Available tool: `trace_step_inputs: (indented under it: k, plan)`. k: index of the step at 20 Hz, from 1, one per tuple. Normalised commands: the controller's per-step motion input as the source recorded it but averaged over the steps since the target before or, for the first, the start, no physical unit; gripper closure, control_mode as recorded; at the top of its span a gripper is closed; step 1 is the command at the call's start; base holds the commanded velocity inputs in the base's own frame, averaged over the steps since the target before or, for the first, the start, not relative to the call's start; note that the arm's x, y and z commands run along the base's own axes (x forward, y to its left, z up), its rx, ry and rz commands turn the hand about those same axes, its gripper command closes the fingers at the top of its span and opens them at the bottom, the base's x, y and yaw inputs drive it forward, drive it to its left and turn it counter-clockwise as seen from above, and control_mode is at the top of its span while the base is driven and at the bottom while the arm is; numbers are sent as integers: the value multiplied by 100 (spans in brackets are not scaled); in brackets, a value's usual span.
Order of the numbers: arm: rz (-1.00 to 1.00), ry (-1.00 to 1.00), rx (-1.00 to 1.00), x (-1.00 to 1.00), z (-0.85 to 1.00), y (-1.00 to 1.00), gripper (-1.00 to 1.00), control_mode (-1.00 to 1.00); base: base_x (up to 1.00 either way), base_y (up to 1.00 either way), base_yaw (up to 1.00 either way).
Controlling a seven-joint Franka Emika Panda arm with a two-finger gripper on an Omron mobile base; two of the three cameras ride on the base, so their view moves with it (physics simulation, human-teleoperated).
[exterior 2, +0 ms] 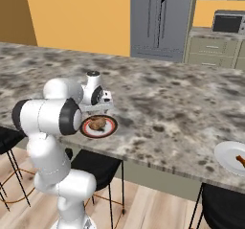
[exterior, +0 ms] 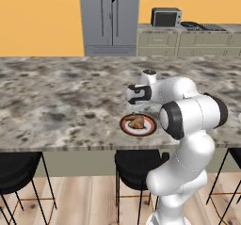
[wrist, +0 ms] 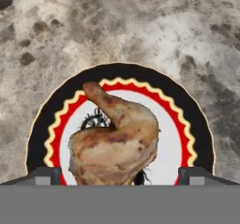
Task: Take the chicken drumsticks from the pan and place one on each plate on the dining counter.
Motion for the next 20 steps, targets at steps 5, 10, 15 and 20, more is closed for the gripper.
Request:
trace_step_inputs:
  k: [5, 10, 15, 20]
  plan:
    - [-13, 16, 0, -87, 48, -17, -100, -100, 0, 0, 0]
    - [-12, 0, 1, -100, 34, -15, -100, -100, 0, 0, 0]
    - [-6, -5, 1, -100, 30, -5, -100, -100, 0, 0, 0]
    - [0, -13, 1, -100, 23, 0, -100, -100, 0, 0, 0]
